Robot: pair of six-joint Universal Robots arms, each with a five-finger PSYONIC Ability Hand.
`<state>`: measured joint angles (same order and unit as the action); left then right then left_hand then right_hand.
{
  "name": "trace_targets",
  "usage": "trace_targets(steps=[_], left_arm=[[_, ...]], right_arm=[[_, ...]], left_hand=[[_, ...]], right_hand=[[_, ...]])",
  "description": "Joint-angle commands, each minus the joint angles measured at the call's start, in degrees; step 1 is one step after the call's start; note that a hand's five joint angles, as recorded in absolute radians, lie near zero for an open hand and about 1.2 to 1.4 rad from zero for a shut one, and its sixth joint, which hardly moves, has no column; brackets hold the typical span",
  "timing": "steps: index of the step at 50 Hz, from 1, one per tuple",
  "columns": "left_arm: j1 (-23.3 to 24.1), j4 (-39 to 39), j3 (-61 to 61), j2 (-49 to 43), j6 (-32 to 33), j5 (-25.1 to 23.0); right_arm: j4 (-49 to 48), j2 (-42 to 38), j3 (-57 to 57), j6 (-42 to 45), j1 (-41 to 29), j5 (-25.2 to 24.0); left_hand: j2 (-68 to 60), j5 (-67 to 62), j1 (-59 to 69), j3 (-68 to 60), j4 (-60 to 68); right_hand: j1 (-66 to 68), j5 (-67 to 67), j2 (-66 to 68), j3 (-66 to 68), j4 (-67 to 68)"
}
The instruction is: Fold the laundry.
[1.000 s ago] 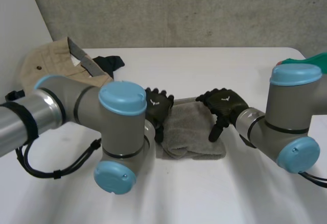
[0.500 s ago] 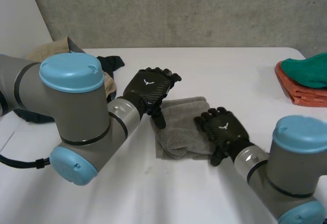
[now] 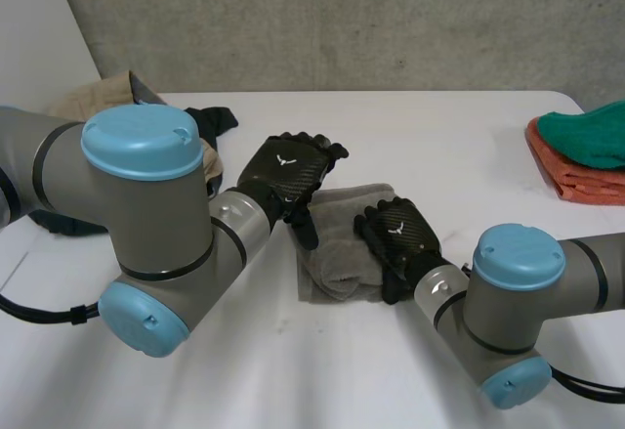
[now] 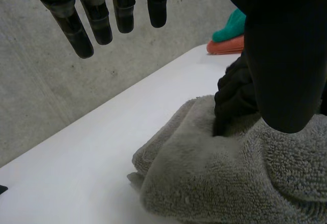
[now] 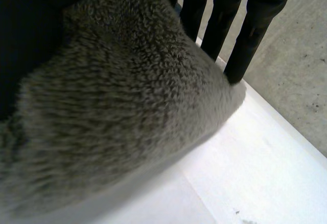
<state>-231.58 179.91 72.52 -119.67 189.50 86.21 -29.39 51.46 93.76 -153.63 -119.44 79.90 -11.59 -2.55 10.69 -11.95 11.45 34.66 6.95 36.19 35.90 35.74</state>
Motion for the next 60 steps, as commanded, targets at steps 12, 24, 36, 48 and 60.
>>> trace_targets(steps=[12, 24, 36, 48, 60], left_arm=[[-0.1, 0.0, -0.1, 0.9, 0.0, -0.1], [-0.1, 0.0, -0.1, 0.9, -0.3, -0.2], [-0.1, 1.1, -1.0, 2.4, -0.3, -0.3], [0.3, 7.4, -1.0, 6.6, -2.5, -1.5], [0.5, 7.9, -0.4, 7.3, -4.8, -7.2]], right_arm=[[0.9, -1.4, -5.0, -0.4, 0.2, 0.1], [0.4, -1.5, -5.8, -0.4, 0.2, -1.2], [-0.8, -0.2, -12.8, -0.3, 3.7, -4.5], [-14.4, 2.9, -25.5, -4.7, 18.6, -11.7], [-17.7, -9.5, -42.3, -18.1, 36.5, -15.6]], left_hand=[[-0.3, 0.7, 1.2, 0.1, 0.4], [-0.3, 0.7, 1.2, 0.1, 0.4], [0.5, 1.5, 0.4, 0.9, -0.4], [1.5, 2.5, -0.6, 1.9, -1.4], [1.4, 2.3, -0.5, 1.7, -1.2]], right_hand=[[-10.8, 6.9, -12.3, -12.0, -11.9], [8.2, 25.9, 6.6, 6.9, 7.1], [45.3, 63.0, 43.8, 44.1, 44.3], [45.3, 63.0, 43.8, 44.1, 44.3], [45.3, 63.0, 43.8, 44.1, 44.3]])
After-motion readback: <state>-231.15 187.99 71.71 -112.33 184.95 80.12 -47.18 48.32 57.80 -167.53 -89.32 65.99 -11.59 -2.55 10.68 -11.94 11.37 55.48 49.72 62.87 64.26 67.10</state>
